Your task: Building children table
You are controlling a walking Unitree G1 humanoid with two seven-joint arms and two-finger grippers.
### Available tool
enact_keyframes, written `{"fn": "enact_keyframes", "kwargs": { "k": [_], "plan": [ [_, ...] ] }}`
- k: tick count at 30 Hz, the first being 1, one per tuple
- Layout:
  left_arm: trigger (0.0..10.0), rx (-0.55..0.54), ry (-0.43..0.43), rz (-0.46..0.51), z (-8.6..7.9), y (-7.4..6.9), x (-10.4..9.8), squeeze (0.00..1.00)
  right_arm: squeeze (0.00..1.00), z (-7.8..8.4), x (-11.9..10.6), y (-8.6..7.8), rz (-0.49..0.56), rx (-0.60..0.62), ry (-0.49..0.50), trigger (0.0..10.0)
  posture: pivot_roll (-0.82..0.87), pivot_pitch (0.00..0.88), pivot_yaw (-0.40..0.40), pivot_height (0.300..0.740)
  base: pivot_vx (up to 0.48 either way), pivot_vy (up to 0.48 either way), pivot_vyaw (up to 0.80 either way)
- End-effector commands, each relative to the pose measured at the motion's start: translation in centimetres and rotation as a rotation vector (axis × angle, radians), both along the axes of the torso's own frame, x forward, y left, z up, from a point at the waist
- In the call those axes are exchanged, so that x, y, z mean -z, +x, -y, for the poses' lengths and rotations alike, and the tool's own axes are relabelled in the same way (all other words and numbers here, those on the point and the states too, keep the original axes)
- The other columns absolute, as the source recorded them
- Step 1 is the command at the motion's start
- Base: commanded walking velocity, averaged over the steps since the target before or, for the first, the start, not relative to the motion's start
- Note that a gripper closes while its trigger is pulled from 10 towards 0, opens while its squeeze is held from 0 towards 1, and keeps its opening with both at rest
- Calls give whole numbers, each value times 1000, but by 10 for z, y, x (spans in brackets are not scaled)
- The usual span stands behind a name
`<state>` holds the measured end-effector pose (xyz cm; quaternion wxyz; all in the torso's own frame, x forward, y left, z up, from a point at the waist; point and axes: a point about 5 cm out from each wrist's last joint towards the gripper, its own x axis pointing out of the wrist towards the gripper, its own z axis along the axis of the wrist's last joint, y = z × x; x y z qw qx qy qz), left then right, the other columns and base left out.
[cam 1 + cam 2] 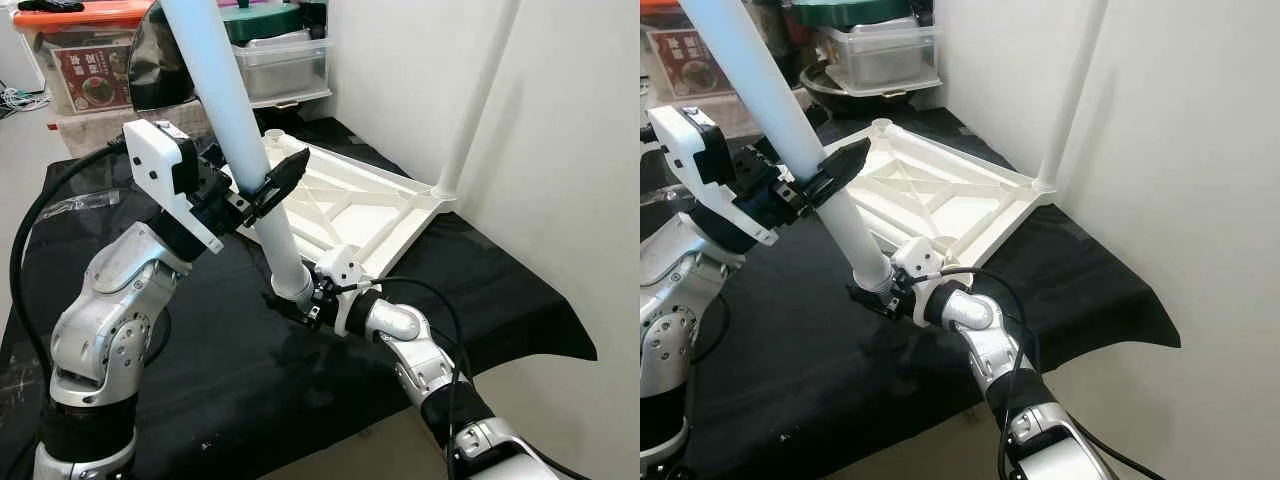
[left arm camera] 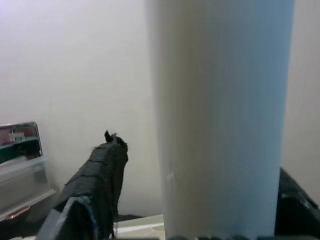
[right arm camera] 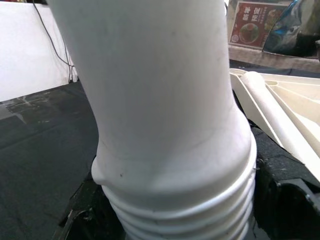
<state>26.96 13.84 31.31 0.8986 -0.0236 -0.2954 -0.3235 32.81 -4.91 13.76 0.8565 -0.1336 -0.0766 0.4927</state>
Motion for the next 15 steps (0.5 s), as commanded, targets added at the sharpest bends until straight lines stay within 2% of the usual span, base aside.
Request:
{"fn": "enact_keyframes", "kwargs": {
  "k": [1,3,4,7,14,15],
  "plan": [
    [2118,30,-39,39,2,-3,-12,0,0,-7,-1,-2,32,-42,-36,0,36,0,-52,740,0,0,0],
    [2118,30,-39,39,2,-3,-12,0,0,-7,-1,-2,32,-42,-36,0,36,0,-52,740,0,0,0],
    [0,31,-52,46,1,-4,-14,0,0,-6,-1,-1,32,-38,-40,0,38,0,-52,740,0,0,0],
    [0,25,-84,44,-2,-4,-16,0,0,-5,0,0,34,-31,-48,0,40,0,-52,740,0,0,0],
    [0,-6,-56,16,-8,-2,-12,0,0,-5,0,2,36,-12,-45,0,47,0,-53,740,0,0,0],
    [0,-7,-53,12,-8,-3,-11,0,0,-5,-1,4,42,26,-41,1451,47,0,-53,740,0,0,0]
  ]
}}
